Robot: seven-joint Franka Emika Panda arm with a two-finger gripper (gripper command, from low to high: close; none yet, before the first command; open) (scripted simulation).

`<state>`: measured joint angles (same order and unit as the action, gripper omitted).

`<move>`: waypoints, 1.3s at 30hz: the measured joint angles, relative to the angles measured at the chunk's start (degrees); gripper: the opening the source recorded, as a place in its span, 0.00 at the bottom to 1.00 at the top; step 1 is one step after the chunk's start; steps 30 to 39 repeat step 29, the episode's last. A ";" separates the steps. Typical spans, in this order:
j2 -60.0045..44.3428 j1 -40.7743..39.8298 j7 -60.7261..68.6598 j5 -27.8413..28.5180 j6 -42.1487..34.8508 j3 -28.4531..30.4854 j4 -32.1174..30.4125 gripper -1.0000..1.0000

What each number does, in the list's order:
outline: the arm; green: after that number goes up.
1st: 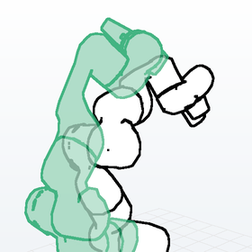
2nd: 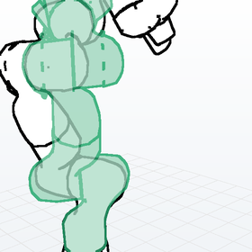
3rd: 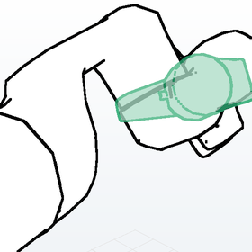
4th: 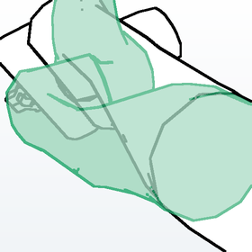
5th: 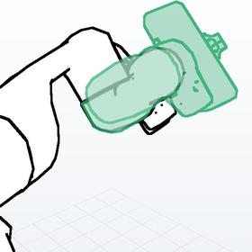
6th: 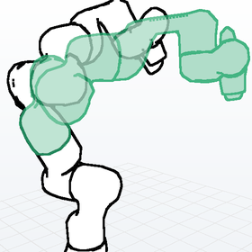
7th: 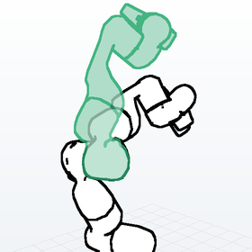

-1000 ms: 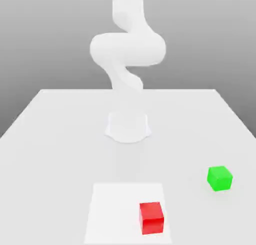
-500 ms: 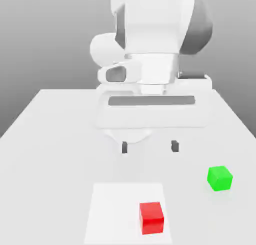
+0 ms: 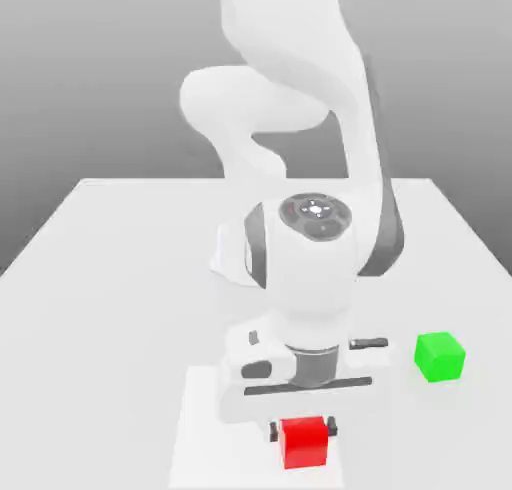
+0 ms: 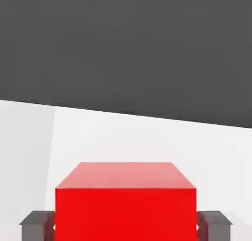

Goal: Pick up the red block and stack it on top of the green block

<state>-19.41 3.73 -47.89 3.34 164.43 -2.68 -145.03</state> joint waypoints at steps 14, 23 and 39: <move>16.86 9.05 14.20 -4.46 -10.54 -10.49 -6.16 0.00; 18.26 21.70 25.16 -2.03 -7.11 -14.64 -11.17 0.00; 12.33 22.64 21.49 3.26 -1.72 -12.49 -10.95 1.00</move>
